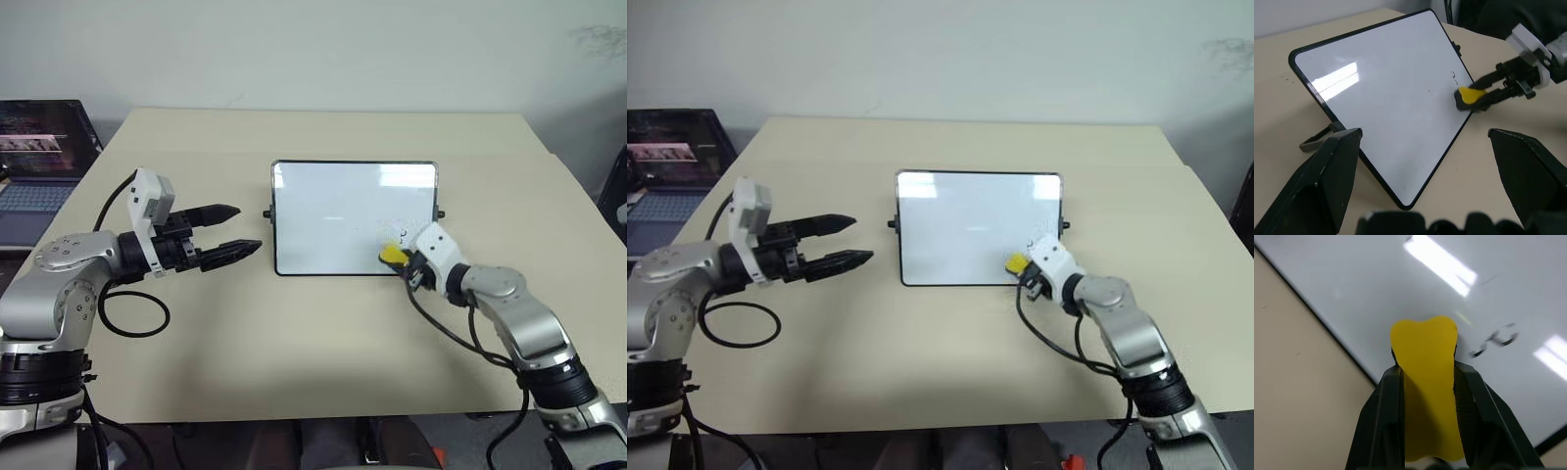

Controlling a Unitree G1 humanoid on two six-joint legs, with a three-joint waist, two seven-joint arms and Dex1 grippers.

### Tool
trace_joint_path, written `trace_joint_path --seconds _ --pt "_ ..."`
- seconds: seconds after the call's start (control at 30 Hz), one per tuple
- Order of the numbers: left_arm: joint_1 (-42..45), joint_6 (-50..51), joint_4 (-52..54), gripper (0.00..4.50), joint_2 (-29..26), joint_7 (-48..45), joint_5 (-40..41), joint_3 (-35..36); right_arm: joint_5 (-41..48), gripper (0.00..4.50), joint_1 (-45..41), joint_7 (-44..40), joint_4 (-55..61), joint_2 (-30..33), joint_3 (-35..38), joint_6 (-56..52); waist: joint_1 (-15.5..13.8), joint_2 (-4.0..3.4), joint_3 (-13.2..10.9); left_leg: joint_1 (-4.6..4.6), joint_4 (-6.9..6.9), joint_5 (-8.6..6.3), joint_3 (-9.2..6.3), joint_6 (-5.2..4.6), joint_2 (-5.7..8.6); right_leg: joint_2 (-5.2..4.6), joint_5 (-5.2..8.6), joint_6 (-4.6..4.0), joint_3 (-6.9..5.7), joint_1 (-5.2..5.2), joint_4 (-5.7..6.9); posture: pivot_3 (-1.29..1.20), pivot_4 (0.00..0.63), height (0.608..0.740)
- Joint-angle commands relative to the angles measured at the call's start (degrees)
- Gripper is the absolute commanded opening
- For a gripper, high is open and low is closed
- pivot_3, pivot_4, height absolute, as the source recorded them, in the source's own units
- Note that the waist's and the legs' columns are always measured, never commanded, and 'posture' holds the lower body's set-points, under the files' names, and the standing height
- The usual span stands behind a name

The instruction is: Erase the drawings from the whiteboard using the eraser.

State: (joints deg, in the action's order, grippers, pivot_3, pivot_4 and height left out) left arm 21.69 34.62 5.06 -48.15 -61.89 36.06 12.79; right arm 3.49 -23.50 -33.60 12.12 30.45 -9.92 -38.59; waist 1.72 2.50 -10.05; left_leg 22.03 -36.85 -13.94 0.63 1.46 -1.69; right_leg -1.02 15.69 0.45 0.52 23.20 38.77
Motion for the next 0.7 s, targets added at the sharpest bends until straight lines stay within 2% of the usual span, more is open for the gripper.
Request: trace_joint_path --seconds 0.03,0.23,0.43,0.7 --pt "1.4 -0.8 0.9 4.5 -0.2 -0.1 0.0 0.0 -2.0 1.01 -1.5 2.4 -1.9 2.3 3.5 -0.5 0.0 0.01 0.0 0.02 0.02 0.0 0.0 0.0 0.0 0.0 0.0 0.0 -0.01 0.0 -0.05 0.0 0.15 0.74" --pt "2.0 -0.9 0.5 4.5 0.0 -0.2 -0.2 -0.3 -3.8 1.01 -3.7 3.3 -4.3 6.1 4.6 0.9 -0.1 0.0 0.0 0.18 0.05 -0.01 -0.02 0.0 0.01 -0.02 -0.14 0.24 -0.04 0.03 -0.22 0.0 0.15 0.74" --pt "2.2 -1.1 0.2 4.5 -0.1 -0.2 -0.2 -0.6 -4.4 1.01 -3.7 3.4 -5.1 6.3 4.2 1.5 0.0 0.0 0.0 0.2 0.05 -0.01 -0.02 0.0 0.0 -0.02 -0.15 0.25 -0.05 0.03 -0.24 0.0 0.15 0.74" --pt "1.8 -0.8 0.5 4.5 -0.4 -0.2 -0.1 -0.4 -3.4 1.01 0.2 -1.1 1.6 5.8 -1.5 -1.3 0.2 0.01 0.0 0.24 0.1 -0.01 -0.04 0.0 -0.01 -0.01 -0.14 0.24 -0.08 0.04 -0.29 0.0 0.15 0.74"
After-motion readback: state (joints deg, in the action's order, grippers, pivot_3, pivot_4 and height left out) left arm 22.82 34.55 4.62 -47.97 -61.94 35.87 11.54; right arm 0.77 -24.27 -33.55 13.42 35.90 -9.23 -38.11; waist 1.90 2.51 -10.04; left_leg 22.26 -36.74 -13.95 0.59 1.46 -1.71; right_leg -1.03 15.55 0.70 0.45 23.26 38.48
